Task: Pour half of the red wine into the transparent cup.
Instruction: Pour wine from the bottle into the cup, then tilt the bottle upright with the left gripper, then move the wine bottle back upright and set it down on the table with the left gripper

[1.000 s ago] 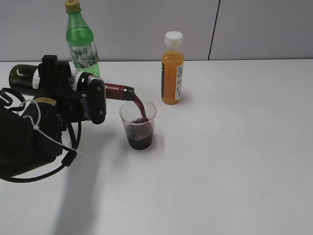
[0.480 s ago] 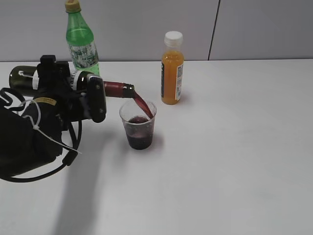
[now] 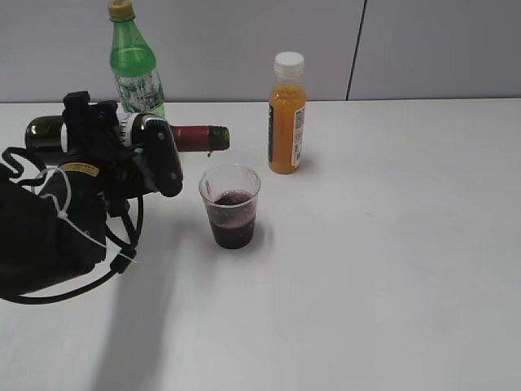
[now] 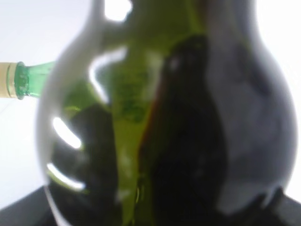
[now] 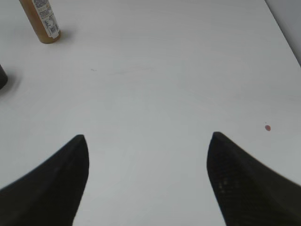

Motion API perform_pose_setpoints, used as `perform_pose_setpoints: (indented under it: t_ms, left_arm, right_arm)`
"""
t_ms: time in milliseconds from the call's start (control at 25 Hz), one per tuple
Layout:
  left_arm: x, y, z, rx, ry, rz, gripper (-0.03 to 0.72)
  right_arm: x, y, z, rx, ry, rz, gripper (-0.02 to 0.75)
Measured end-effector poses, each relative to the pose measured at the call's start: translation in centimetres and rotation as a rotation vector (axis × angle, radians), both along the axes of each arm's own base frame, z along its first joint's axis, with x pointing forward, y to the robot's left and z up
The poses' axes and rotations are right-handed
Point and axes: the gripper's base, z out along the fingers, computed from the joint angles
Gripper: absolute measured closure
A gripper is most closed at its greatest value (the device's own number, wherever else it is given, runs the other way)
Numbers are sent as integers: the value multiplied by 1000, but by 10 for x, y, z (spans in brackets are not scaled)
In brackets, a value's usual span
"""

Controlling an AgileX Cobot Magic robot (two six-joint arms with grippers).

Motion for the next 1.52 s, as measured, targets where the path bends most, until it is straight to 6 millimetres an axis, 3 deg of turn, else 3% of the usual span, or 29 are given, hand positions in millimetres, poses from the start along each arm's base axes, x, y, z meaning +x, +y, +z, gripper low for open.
perform_pose_setpoints:
  t_ms: [280, 440, 800, 1120, 1520]
  left_arm:
    - [-5, -11, 1, -209, -36, -18, 141]
    - [-7, -14, 3, -480, -65, 4, 141]
    - [-10, -10, 40, -995, -199, 27, 141]
    - [-5, 13, 58, -1293, -276, 58, 141]
    - [8, 57, 45, -1542, -195, 9, 141]
  right_arm:
    - [0, 0, 0, -2, 0, 1, 150]
    - [0, 0, 0, -1, 0, 1, 150]
    - [0, 0, 0, -1, 0, 1, 150]
    - [0, 0, 0, -1, 0, 0, 150]
    - [0, 0, 0, -2, 0, 1, 150]
